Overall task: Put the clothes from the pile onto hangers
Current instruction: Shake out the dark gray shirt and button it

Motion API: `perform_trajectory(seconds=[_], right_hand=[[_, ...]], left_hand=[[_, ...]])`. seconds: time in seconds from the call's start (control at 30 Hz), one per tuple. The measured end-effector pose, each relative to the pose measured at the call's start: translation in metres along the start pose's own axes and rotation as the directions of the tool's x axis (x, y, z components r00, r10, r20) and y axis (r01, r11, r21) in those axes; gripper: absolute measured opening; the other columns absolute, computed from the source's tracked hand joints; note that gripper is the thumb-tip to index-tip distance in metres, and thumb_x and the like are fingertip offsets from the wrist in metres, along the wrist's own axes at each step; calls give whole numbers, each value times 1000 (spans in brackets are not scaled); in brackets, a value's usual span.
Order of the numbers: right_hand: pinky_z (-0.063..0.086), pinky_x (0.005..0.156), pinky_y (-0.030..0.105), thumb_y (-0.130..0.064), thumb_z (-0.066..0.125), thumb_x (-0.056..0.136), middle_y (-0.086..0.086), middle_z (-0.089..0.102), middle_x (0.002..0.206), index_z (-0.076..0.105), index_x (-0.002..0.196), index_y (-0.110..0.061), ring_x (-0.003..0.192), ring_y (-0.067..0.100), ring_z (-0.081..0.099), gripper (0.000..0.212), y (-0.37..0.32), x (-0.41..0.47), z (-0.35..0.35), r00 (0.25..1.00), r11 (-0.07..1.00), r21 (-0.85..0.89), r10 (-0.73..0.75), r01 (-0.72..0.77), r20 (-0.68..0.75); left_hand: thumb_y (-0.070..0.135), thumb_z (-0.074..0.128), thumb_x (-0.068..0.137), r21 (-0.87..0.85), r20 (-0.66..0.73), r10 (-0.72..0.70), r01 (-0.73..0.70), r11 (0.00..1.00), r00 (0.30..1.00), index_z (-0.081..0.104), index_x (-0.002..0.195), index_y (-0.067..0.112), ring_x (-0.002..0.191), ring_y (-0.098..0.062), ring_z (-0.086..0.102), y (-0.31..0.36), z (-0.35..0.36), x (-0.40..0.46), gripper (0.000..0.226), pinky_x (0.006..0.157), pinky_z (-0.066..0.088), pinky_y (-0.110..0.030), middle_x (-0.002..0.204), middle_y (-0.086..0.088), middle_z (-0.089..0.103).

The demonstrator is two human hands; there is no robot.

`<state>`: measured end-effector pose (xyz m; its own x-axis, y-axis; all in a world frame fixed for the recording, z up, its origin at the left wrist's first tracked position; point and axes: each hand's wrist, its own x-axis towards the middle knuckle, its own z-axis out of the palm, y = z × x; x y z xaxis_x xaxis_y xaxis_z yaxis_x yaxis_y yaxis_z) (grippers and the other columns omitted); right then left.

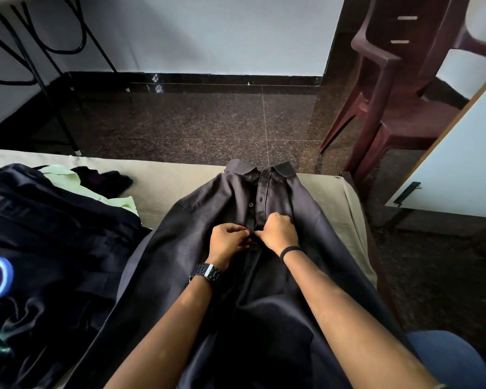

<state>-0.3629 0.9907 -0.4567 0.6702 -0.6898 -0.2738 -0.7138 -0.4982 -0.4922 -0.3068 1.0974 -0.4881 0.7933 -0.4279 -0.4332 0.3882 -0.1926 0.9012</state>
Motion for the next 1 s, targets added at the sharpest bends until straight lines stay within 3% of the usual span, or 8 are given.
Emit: perform_trajectory(seconds=[0.17,0.33,0.47,0.6,0.7,0.83,1.0], right_hand=[[49,87,37,-29,69,83,19,58,123,59,114,-5,114,37,57,41,-5,-1,1,1000,997,-72,5,-5,4],[51,77,35,-23,67,77,20,68,97,61,77,-6,100,35,63,19,-1,1,-1,1000,999,38,16,-17,19],[50,86,36,-19,71,79,18,57,122,59,113,-3,112,35,58,40,-6,-7,2,996,993,-116,-22,33,89],[50,87,37,-10,68,81,19,57,124,59,114,-1,112,35,59,36,-7,-13,8,1000,989,-145,-23,25,15],[51,80,37,-10,65,81,20,63,112,62,103,0,105,37,61,25,-3,-20,10,995,998,-54,-31,26,-99],[47,65,31,-15,65,75,18,68,78,62,70,2,81,35,63,18,6,-21,16,978,984,167,-26,62,-207],[36,63,21,-9,66,79,12,72,80,73,77,-1,80,22,65,11,15,-27,19,965,907,395,-44,146,-257]], left_hand=[[-5,59,88,-85,34,3,-1,996,999,59,78,4,49,-4,63,-8,-3,3,14,52,53,-16,72,-11,60],[-3,59,88,-128,75,0,10,992,997,58,78,4,52,-7,64,-11,-7,4,13,55,54,-17,65,-7,61],[-4,59,89,-157,103,0,16,988,995,58,77,4,53,-8,65,-12,-9,4,14,56,55,-17,59,-3,64],[-5,56,90,-189,127,9,15,982,992,57,76,3,51,-8,66,-14,-10,3,16,55,55,-17,53,1,65],[-6,56,90,-204,149,31,0,979,988,57,76,3,53,-8,66,-15,-12,3,16,56,55,-17,56,1,66],[-5,56,90,-221,176,67,-27,975,982,59,78,3,56,-9,67,-20,-16,4,14,58,55,-19,62,-1,67],[-6,56,89,-233,180,75,-31,972,981,60,79,2,56,-9,67,-22,-17,4,14,58,55,-19,61,-1,67]])
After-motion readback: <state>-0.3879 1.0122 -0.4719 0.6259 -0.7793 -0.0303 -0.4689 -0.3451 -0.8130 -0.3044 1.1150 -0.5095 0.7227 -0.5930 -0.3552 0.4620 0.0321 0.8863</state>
